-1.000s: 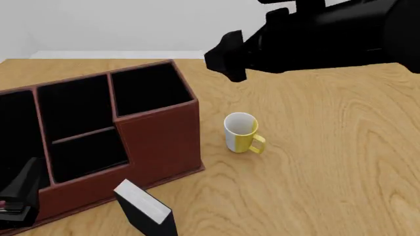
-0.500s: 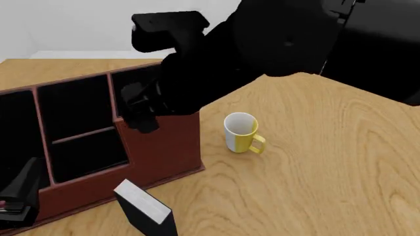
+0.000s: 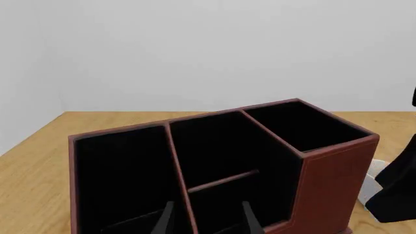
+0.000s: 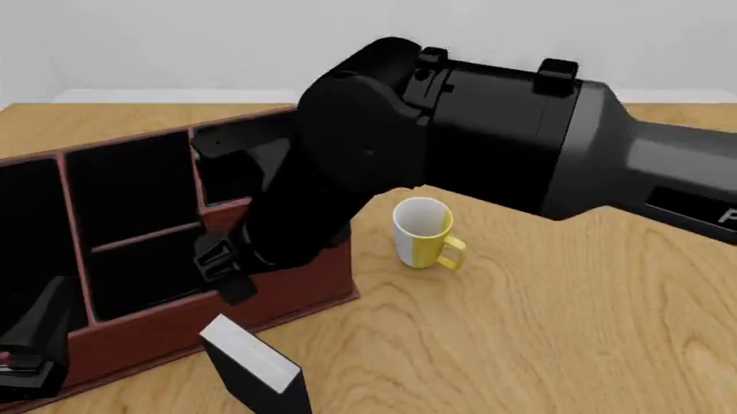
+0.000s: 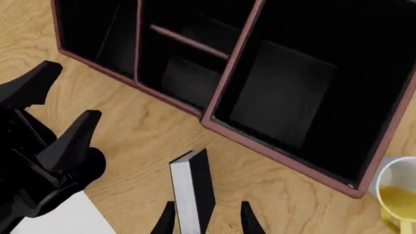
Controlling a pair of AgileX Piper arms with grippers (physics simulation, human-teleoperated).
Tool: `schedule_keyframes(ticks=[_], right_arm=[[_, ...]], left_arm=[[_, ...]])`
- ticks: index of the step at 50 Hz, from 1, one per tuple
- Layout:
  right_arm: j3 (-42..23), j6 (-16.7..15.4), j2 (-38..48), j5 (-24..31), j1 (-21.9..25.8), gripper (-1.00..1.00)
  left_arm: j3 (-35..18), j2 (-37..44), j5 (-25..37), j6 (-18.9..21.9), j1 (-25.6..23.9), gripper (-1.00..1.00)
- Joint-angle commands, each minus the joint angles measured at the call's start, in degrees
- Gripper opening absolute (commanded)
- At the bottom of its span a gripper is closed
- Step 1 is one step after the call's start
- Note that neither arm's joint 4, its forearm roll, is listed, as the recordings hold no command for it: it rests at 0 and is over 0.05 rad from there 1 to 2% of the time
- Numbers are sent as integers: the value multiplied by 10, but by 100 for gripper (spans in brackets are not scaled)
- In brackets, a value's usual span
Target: Pick up the book and place it in the front compartment of the caddy.
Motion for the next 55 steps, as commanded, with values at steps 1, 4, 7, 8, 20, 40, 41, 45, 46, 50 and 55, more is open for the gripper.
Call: schedule_keyframes(ticks=[1,4,7,8,20,40,41,45,46,50,55], right_arm=[[58,34,-9,-10,25,100],[73,42,-13,-17,29,100],[93,53,-18,-28,35,100],[100,60,-19,-34,36,100],[147,88,-28,-60,63,100],[163,28,5,-63,51,100],[161,22,7,-61,49,100],[169,22,12,-71,55,100],[168,22,12,-72,56,100],[170,22,16,-76,56,100],[177,27,21,-88,60,100]], left_arm=[[0,0,0,0,0,100],[0,0,0,0,0,100],[0,0,0,0,0,100],[0,0,0,0,0,100],[0,0,0,0,0,100],[0,0,0,0,0,100],[0,0,0,0,0,100],[0,0,0,0,0,100],[0,0,0,0,0,100],[0,0,0,0,0,100],[0,0,0,0,0,100]])
